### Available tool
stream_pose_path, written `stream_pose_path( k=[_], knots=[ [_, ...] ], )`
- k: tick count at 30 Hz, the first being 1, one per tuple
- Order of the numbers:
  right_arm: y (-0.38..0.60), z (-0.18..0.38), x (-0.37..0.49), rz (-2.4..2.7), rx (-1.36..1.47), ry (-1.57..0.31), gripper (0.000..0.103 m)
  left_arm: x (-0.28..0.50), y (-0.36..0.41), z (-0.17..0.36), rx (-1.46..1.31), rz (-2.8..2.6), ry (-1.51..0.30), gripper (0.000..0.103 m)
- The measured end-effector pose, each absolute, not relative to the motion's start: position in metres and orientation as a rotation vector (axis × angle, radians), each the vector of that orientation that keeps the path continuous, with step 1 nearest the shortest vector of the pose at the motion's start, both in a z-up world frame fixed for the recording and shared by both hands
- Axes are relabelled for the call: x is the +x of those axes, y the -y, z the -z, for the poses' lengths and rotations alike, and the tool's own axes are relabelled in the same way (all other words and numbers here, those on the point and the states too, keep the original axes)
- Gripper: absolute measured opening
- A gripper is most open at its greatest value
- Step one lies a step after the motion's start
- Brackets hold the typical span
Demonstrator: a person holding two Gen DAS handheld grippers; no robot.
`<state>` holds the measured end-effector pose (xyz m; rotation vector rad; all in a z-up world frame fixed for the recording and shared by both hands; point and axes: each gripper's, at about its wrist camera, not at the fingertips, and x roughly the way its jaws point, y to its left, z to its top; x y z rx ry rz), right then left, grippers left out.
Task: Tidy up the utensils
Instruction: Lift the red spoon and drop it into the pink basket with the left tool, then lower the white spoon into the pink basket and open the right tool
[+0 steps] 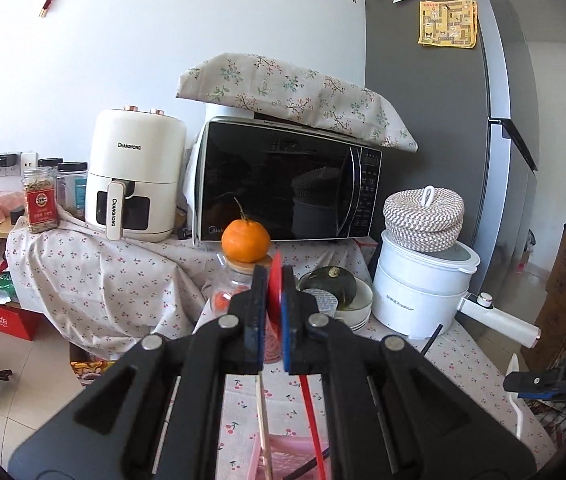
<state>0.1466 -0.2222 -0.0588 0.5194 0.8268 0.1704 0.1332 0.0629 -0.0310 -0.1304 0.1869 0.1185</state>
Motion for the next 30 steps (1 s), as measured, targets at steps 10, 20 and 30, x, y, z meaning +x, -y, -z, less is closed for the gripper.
stream_pose_path(
  k=[10,20,30],
  knots=[
    [0.2,0.046,0.14,-0.226,0.486,-0.698,0.036,0.148,-0.065,0.054,-0.12,-0.103,-0.29,0.007],
    [0.148,0.021,0.118,-0.294,0.415,-0.513,0.036,0.129,-0.089,0.039,-0.174,-0.03,-0.638,0.032],
    [0.093,0.036,0.12,-0.227,0.546,-0.361,0.036,0.123,-0.139,0.091,-0.298,0.002,-1.034,0.051]
  ],
)
